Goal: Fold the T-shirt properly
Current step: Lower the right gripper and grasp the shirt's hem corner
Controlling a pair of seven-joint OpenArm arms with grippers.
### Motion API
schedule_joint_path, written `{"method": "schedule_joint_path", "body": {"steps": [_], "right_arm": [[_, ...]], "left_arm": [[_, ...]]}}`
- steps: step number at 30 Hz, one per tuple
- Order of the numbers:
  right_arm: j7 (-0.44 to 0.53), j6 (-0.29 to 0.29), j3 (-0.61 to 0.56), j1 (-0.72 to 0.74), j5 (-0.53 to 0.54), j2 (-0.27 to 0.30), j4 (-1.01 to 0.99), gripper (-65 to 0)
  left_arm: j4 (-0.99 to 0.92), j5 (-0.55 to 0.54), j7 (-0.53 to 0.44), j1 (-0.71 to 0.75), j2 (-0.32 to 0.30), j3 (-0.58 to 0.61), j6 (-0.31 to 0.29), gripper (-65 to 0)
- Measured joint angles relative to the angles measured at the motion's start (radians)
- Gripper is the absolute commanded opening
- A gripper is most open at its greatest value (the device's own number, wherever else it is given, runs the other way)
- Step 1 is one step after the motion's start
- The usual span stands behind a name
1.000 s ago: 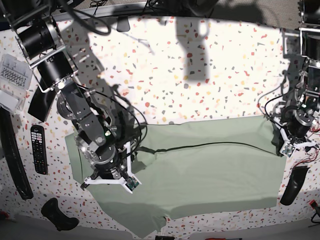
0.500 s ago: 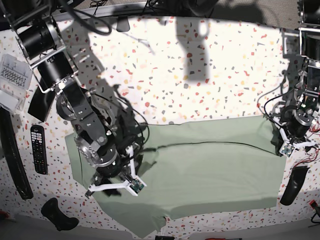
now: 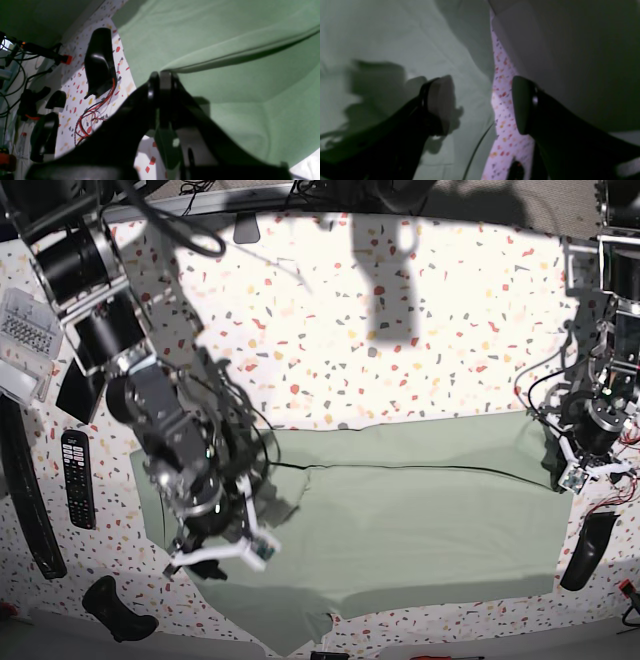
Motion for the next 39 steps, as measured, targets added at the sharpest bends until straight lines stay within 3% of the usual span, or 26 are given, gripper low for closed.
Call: {"method": "schedule_joint_path", "body": {"steps": [1,2,5,6,9,12,13,20,26,31,39], "right_arm": [[-0.048,0.016,0.001,0.011,0.038,-0.006,0.001,-29.0],[-0.066,0.070,0.003,0.016,0.059,-0.008,0.001,-29.0],[-0.074,0.325,0.001,0.013,0.090,-0.008,0.012,-29.0],[-0.079,0.380,0.000,0.009,0.097,-0.008,0.024,-29.0],[-0.146,0.465,-0.002,0.010,0.178,-0.005,0.071,-29.1],[-0.205,0.592,-0.001,0.018,0.260,-0.002,0.102,-29.1],[-0.215,0.606,-0.001,0.017,0.301,-0.003,0.102,-29.1],[-0.260,0.605,-0.090,0.007,0.278,0.003,0.100,-29.1],[-0.138,0.604,-0.187,0.012,0.139,0.009,0.026,-29.1],[-0.140,0.529,-0.207,0.049,0.073,-0.008,-0.042,-29.1],[-0.115,0.527,-0.206,0.133,0.103,-0.040,-0.173,-29.1]], "left_arm": [[0.000,0.000,0.000,0.000,0.000,0.000,0.000,-65.0],[0.000,0.000,0.000,0.000,-0.001,0.000,0.000,-65.0],[0.000,0.000,0.000,0.000,-0.002,0.000,0.000,-65.0],[0.000,0.000,0.000,0.000,-0.002,0.000,0.000,-65.0],[0.000,0.001,0.000,0.000,-0.002,0.000,0.000,-65.0],[0.000,0.000,0.000,0.000,-0.002,0.000,0.000,-65.0],[0.000,0.000,0.000,0.000,-0.002,0.000,0.000,-65.0],[0.000,0.000,0.000,0.000,-0.002,0.000,0.000,-65.0],[0.000,0.000,0.000,0.000,-0.002,0.000,0.000,-65.0],[0.000,0.000,0.000,0.000,-0.002,0.000,0.000,-65.0],[0.000,0.000,0.002,0.000,-0.002,0.000,0.000,-65.0]]}}
